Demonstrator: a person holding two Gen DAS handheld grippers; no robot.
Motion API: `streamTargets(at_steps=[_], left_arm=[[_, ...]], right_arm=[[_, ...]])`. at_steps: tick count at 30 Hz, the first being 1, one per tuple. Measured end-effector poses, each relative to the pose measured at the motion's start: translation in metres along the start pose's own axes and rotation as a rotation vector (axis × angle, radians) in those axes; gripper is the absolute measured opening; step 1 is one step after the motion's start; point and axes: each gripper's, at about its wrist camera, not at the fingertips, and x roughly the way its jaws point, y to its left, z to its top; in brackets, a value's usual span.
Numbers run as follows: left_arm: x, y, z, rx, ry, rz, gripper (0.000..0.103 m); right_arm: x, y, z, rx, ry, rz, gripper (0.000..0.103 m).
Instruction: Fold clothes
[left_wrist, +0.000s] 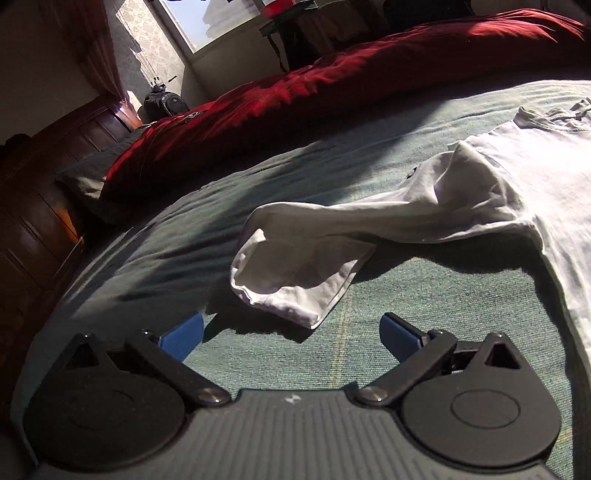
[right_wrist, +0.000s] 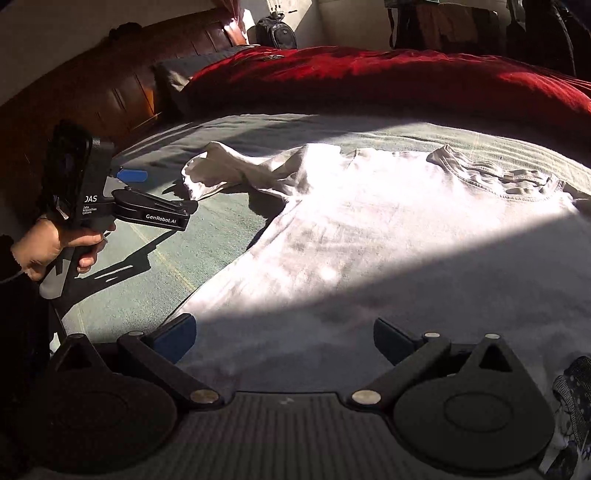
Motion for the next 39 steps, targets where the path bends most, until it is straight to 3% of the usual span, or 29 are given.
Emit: streamTargets(at_steps=[3, 7, 16, 20, 25, 32, 39], left_arm=[[0.012, 0.003, 0.003, -0.033, -0.021, -0.015, 0.101], [0.021, -0.006, 0.017, -0.004, -0.082, -0.001, 0.102], [0.080, 0.019, 0.029, -0.094, 0.004, 0.147, 0.102], [0.083, 0.041, 0.020, -0.090, 0.041, 0.273, 0.102], [0.080, 0.074, 0.008, -0.140, 0.054, 0.315, 0.102], [0.058, 0.098, 0.017, -0.113, -0.018, 0.428, 0.102], [0.032, 0.112, 0.029, -0.051, -0.083, 0.478, 0.103]], right_arm=[[0.006, 0.001, -0.001, -0.006, 0.015, 0.001, 0.103], [0.011, -0.004, -0.002, 0.012, 0.020, -0.003, 0.103], [0.021, -0.014, -0.002, 0.049, 0.032, -0.010, 0.103], [0.025, -0.020, -0.002, 0.065, 0.038, -0.008, 0.103], [0.028, -0.024, -0.002, 0.087, 0.041, -0.012, 0.103], [0.028, -0.021, -0.002, 0.070, 0.046, -0.006, 0.103], [0.026, -0.022, -0.002, 0.077, 0.042, -0.008, 0.103]])
